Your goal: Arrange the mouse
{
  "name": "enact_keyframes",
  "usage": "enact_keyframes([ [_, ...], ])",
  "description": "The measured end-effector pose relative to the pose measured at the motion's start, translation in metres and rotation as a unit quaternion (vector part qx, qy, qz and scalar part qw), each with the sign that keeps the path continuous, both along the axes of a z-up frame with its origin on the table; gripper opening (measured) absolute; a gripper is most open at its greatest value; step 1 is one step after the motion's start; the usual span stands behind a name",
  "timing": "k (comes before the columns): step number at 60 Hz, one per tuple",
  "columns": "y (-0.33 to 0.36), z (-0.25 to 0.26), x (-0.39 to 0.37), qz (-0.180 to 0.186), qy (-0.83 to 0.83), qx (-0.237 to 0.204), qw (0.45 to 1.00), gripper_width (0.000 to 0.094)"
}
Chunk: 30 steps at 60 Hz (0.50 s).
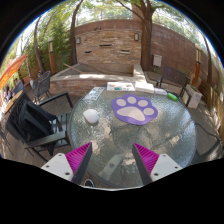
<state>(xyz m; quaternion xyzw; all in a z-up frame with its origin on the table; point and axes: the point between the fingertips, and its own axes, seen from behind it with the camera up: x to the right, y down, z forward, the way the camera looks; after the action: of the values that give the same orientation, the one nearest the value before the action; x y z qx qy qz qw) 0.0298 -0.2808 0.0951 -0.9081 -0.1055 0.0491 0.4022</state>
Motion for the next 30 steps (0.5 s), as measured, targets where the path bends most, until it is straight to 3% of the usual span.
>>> enact_keyframes([
  [13, 0.105, -0.060, -0.108, 0.035, -0.001, 0.005, 0.999, 0.0817],
  [30, 0.178, -0.106, -0.137, 0.037, -0.044, 0.002, 0.998, 0.0815],
])
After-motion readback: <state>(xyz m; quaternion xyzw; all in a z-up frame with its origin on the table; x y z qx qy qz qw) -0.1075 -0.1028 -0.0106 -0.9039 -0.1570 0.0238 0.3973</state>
